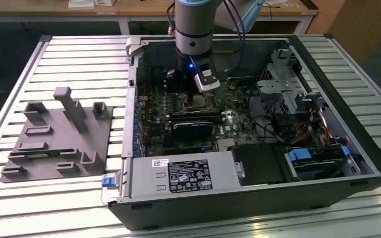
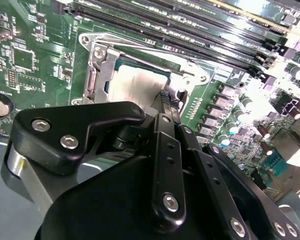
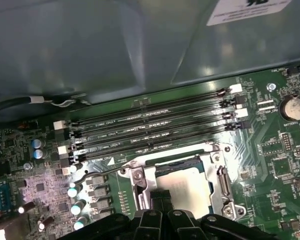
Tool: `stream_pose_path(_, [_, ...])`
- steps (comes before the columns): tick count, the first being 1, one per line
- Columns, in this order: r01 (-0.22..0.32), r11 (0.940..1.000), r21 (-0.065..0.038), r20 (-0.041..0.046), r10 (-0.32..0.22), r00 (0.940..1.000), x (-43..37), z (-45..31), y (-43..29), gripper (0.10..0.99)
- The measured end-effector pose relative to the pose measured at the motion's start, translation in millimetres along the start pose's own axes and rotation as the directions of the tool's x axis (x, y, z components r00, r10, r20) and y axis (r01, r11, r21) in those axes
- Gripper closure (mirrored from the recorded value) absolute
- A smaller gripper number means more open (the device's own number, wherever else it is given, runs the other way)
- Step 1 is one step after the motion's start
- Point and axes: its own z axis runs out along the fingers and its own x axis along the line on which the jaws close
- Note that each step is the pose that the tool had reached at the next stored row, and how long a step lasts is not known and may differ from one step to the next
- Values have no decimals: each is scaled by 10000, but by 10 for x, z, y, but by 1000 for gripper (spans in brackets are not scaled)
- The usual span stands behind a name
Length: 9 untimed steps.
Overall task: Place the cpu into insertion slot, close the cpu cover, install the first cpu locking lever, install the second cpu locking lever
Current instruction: 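Close the cpu cover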
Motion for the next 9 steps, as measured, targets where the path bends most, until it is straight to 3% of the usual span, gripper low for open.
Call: stream_pose_path(9, [40, 10000, -46, 67, -39, 10000, 74, 21, -18, 980])
